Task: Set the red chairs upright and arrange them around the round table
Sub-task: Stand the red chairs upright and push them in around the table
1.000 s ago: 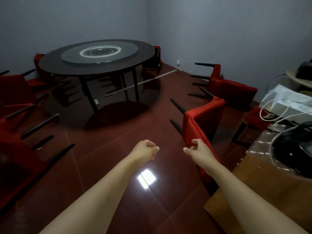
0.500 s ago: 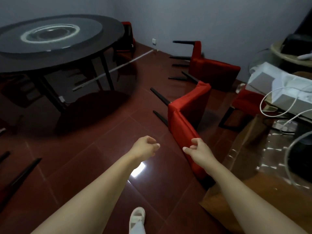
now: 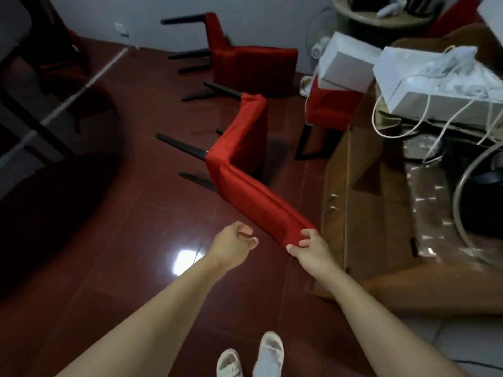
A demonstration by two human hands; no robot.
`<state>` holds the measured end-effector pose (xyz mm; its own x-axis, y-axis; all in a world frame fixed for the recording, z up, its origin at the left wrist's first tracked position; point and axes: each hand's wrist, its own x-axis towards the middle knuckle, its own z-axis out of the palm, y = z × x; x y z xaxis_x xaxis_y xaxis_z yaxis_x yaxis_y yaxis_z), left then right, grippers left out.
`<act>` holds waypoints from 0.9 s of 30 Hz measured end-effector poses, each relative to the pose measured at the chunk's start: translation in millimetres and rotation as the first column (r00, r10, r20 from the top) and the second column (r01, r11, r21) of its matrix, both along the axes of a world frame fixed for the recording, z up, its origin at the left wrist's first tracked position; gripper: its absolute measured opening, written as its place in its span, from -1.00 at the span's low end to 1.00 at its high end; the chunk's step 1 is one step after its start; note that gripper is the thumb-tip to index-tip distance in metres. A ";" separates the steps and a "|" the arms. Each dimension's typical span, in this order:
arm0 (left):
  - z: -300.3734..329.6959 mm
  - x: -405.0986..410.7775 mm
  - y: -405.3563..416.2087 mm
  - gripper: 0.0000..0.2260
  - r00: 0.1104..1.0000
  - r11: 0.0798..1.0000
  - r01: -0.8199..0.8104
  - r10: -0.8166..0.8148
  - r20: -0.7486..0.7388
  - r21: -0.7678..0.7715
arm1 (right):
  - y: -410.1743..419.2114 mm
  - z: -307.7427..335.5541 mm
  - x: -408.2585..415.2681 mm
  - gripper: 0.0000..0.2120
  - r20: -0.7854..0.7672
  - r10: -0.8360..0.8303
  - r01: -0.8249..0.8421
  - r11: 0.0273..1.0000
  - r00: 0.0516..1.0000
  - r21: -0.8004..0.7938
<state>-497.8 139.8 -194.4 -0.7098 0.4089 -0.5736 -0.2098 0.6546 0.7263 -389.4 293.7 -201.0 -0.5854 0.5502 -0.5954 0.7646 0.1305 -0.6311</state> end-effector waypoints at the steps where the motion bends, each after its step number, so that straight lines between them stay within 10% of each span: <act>1: -6.4 -3.5 5.9 -0.82 1.000 1.000 0.019 -0.019 -0.004 -0.011 | 4.4 -8.2 -1.3 -0.46 0.004 -0.020 0.020 1.000 1.000 0.000; 27: -285.0 -22.7 144.5 -0.69 0.734 0.781 0.611 -0.621 -0.276 -0.131 | 56.9 -312.7 4.0 -0.45 -0.039 -0.437 0.438 0.899 0.899 0.030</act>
